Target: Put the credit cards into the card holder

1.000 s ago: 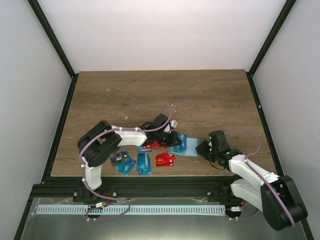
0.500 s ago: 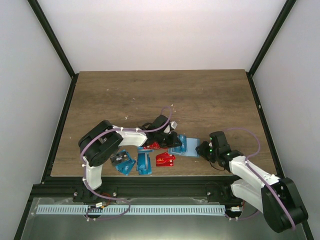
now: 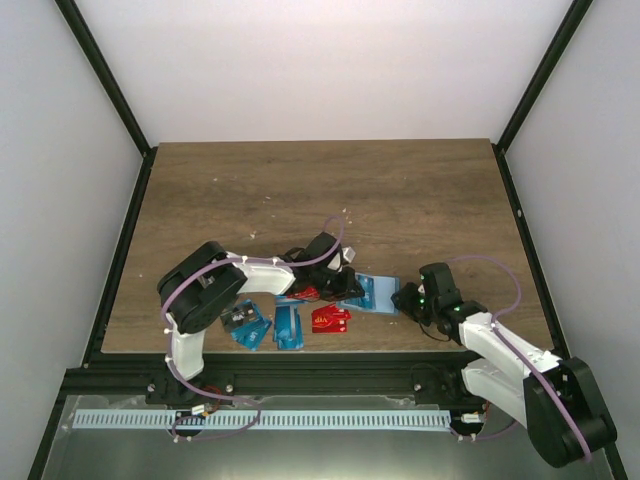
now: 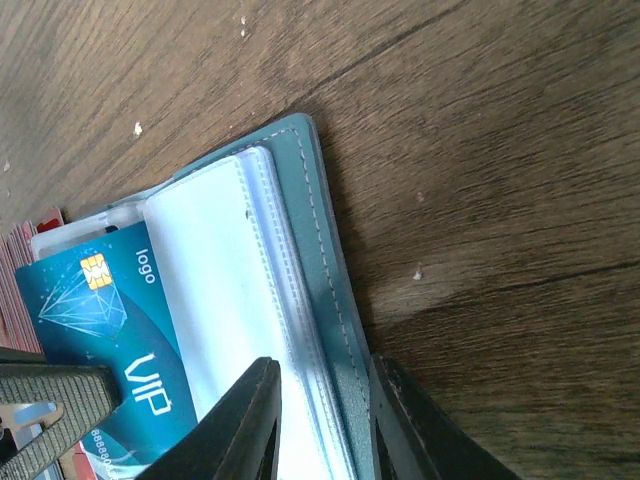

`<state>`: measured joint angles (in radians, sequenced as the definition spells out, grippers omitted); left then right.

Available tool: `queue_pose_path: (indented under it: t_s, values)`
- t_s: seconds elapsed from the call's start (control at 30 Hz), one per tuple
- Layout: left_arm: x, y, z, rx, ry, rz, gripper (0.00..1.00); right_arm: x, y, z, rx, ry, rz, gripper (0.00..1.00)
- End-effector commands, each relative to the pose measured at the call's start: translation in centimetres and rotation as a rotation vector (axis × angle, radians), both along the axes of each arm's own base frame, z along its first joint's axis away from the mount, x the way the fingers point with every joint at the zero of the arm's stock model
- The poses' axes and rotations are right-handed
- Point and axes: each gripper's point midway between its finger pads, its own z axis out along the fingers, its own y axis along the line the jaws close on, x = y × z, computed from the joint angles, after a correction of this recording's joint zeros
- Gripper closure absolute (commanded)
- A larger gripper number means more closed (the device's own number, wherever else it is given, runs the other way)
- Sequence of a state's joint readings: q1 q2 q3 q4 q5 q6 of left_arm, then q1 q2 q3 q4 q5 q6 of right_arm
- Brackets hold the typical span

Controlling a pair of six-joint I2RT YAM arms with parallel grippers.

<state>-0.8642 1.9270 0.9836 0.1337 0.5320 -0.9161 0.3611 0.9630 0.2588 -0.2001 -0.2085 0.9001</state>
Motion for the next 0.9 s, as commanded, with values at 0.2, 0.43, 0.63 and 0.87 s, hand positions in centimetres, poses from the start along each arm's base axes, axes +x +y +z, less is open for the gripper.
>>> queue_pose_path:
  t_s: [0.2,0.43,0.63,0.87]
  values:
    - [-1.8,0.7,-2.1,0.074,0.074,-0.038,0.96,-0.3,0.1,-0.1,0.018,0.008,0.002,0.74]
    - [-1.1,-0.3,-2.3,0.072,0.048,-0.069,0.96,-0.3,0.4,-0.1,0.027,0.010,0.017,0.74]
    - [-0.9,-1.1,-2.5,0.074,0.029,-0.091,0.96,-0.2,0.6,-0.1,0.027,0.012,0.031,0.73]
    - [-1.1,-1.9,-3.2,0.073,0.036,-0.115,0.96,0.0,0.8,0.0,0.028,0.011,0.040,0.74]
